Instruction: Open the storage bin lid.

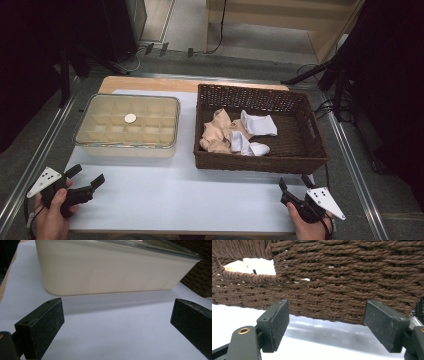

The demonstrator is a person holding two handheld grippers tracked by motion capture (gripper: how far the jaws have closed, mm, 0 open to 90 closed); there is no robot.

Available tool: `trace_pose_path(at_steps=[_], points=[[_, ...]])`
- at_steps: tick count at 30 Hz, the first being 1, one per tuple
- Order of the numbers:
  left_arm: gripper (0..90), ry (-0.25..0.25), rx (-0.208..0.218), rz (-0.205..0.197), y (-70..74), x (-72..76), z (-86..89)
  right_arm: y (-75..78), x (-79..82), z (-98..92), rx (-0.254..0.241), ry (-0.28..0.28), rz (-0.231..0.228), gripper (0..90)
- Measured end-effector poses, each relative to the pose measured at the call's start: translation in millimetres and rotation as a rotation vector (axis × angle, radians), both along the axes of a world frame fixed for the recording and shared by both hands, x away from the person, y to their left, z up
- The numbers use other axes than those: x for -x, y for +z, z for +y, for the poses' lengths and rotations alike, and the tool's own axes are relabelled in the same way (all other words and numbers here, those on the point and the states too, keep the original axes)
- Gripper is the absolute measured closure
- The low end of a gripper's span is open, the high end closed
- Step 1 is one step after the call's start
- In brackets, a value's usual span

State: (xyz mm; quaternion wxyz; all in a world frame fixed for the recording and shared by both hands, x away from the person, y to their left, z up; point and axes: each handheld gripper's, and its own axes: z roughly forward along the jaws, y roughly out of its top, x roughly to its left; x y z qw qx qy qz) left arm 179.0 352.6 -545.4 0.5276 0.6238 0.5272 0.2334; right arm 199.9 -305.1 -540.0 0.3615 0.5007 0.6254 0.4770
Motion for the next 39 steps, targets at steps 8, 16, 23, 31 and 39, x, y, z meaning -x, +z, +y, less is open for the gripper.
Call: trace_pose_path(at_steps=[8, 16, 23, 31, 39], points=[[0.0, -0.026, 0.021, -0.048, 3.6, 5.6, 2.4, 2.1, 2.9, 7.8, -0.017, 0.011, -0.015, 22.5], [0.0, -0.018, 0.003, -0.047, 4.1, 7.0, 2.9, 13.9, 10.6, 42.3, -0.017, 0.052, -0.049, 23.5], [0.0, -0.011, -0.014, -0.045, 4.0, 6.4, 1.5, 18.9, 13.5, 57.0, -0.028, 0.073, -0.059, 23.0], [0.0, -0.006, -0.041, -0.046, 3.6, 6.0, -1.3, 20.7, 15.3, 70.5, -0.030, 0.077, -0.053, 20.7], [0.0, -0.004, -0.068, -0.050, 3.4, 6.0, -3.5, 21.6, 16.9, 83.0, -0.038, 0.095, -0.068, 20.3]])
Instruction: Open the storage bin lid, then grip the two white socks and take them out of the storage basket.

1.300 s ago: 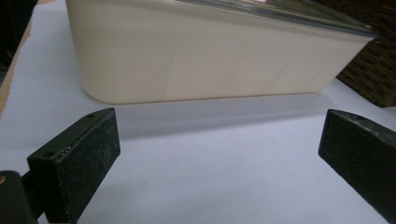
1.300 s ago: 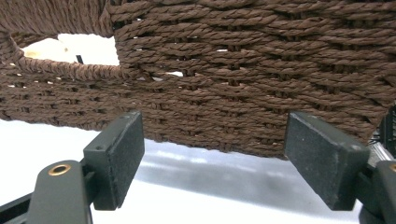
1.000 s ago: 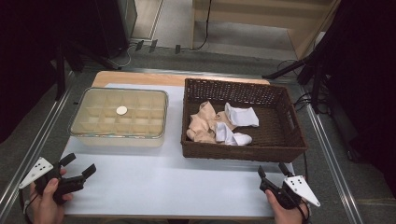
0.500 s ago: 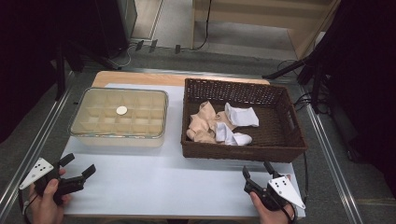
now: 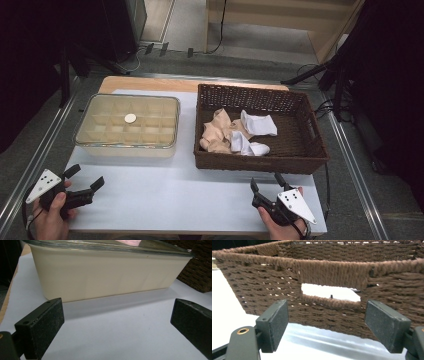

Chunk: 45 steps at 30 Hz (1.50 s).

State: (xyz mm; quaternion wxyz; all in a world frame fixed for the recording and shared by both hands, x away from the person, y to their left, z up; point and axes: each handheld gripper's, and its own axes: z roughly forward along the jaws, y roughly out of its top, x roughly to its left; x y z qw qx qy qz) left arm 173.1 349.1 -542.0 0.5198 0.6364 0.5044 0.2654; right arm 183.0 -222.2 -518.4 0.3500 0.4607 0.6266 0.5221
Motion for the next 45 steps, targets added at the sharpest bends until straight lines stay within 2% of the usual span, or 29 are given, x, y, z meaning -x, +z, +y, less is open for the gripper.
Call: trace_pose_path(at_steps=[4, 9, 11, 19, 26, 29, 35, 39, 45], points=[[0.0, -0.002, 0.000, 0.000, -0.1, 0.2, 0.0, 2.0, 0.6, 7.2, 0.000, 0.003, -0.019, 21.3], [0.0, 0.001, -0.004, -0.001, 0.0, 0.3, -0.4, 2.3, 0.7, 17.3, -0.012, 0.031, -0.004, 26.7], [0.0, 0.000, -0.006, -0.002, -0.1, 0.3, -0.4, 1.8, 0.5, 21.1, 0.003, 0.037, -0.015, 28.7], [0.0, -0.003, -0.011, -0.002, 0.0, 0.4, -0.6, 0.4, 2.4, 38.2, 0.009, 0.073, 0.011, 39.3], [0.0, 0.001, -0.034, -0.001, 0.4, 0.4, -3.7, 1.1, 1.6, 54.9, 0.000, 0.111, 0.046, 39.6], [0.0, 0.010, -0.059, -0.009, 1.1, 0.9, -6.2, 0.9, 1.0, 60.8, -0.006, 0.121, 0.056, 38.9], [0.0, 0.014, -0.037, -0.003, 2.4, 0.5, -7.0, 2.8, 1.4, 75.1, -0.002, 0.137, 0.047, 37.6], [0.0, 0.014, -0.021, 0.002, 3.8, -0.2, -6.3, 3.9, 0.9, 87.2, -0.017, 0.154, 0.050, 37.8], [0.0, 0.011, 0.009, 0.005, 8.9, -0.3, -4.7, 7.2, 2.0, 111.2, -0.020, 0.207, 0.034, 35.4]])
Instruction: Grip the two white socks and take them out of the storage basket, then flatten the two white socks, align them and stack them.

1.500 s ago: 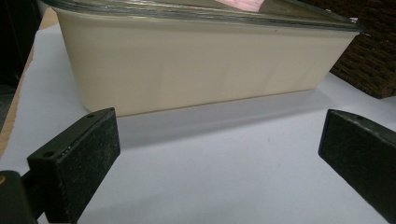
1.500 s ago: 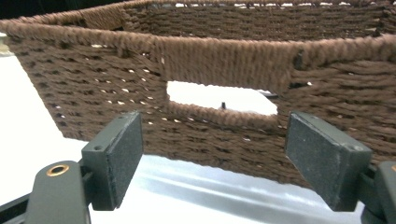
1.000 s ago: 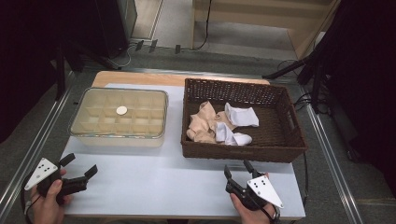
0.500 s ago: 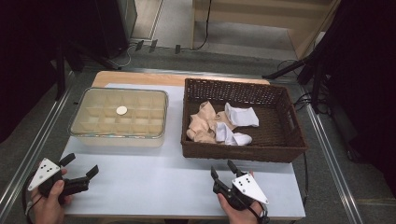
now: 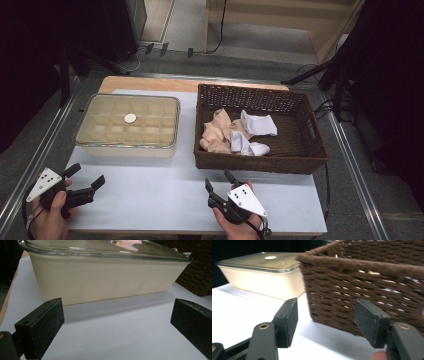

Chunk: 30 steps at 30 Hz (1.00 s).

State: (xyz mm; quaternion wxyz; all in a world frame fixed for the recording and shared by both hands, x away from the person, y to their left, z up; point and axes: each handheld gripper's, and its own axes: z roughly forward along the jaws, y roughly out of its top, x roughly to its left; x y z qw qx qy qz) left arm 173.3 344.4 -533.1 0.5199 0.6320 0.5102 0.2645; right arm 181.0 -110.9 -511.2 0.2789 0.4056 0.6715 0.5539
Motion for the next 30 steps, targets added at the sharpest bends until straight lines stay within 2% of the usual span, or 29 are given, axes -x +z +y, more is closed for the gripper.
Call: trace_pose_path(at_steps=[9, 11, 16, 18, 25, 26, 30], points=[[0.0, 0.015, 0.021, 0.024, 9.1, -2.1, 2.9, 0.5, -2.6, 27.4, -0.003, 0.067, 0.022, 33.5], [0.0, 0.021, 0.024, 0.026, 11.8, -3.0, 2.9, 1.1, -4.4, 36.6, -0.017, 0.078, 0.027, 34.6], [0.0, 0.038, 0.009, 0.072, 16.3, -8.8, 2.2, 3.2, -7.3, 48.2, -0.011, 0.086, 0.022, 37.6], [0.0, 0.043, 0.018, 0.074, 16.4, -9.4, 3.2, 4.2, -9.1, 53.3, -0.013, 0.093, 0.029, 38.3], [0.0, 0.057, -0.007, 0.065, 23.6, -11.1, 11.1, 6.4, -15.1, 71.7, -0.007, 0.095, 0.022, 40.2], [0.0, 0.062, -0.002, 0.064, 24.9, -11.4, 12.3, 6.6, -16.7, 77.0, -0.020, 0.096, 0.028, 40.7], [2.9, 0.090, -0.005, 0.056, 29.2, -13.2, 17.2, 7.1, -18.6, 85.4, -0.016, 0.105, 0.031, 40.3]])
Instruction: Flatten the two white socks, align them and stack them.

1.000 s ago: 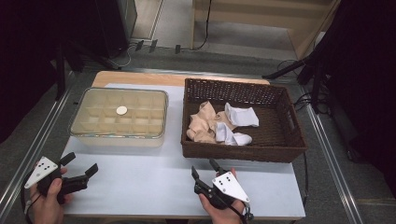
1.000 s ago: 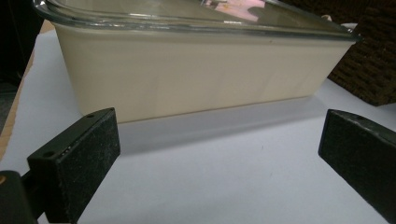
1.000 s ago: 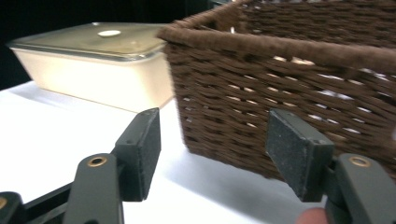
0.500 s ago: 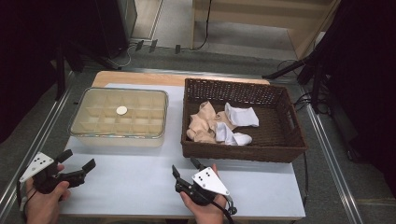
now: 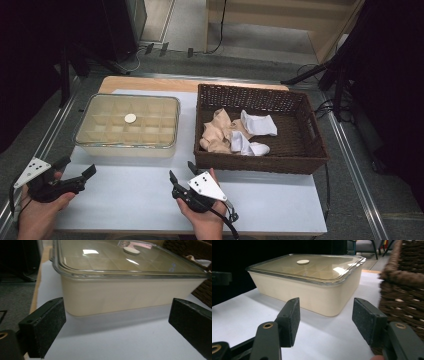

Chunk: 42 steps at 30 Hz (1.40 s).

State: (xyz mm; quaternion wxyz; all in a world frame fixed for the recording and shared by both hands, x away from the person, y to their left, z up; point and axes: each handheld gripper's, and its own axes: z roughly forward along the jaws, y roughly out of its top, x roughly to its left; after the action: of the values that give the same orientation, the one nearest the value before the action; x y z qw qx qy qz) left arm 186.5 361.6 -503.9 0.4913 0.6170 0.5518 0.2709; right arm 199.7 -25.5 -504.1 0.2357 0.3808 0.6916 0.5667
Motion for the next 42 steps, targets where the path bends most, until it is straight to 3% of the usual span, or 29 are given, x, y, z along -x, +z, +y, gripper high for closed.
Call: trace_pose_path(at_steps=[4, 18, 32, 42], points=[[3.7, 0.004, 0.001, 0.004, 1.4, -2.9, 4.2, 2.1, -5.0, 8.4, -0.016, -0.001, 0.022, 39.2], [6.8, -0.012, 0.002, 0.005, 7.7, -21.5, 10.3, 1.1, -19.8, 30.7, -0.036, -0.028, 0.032, 37.3], [6.9, -0.014, 0.009, 0.018, 11.1, -42.3, 15.3, 3.7, -33.3, 52.3, -0.056, -0.104, 0.048, 32.8], [6.9, -0.021, 0.012, 0.039, 12.5, -56.9, 18.7, 2.0, -45.0, 64.9, -0.113, -0.183, 0.069, 25.0]])
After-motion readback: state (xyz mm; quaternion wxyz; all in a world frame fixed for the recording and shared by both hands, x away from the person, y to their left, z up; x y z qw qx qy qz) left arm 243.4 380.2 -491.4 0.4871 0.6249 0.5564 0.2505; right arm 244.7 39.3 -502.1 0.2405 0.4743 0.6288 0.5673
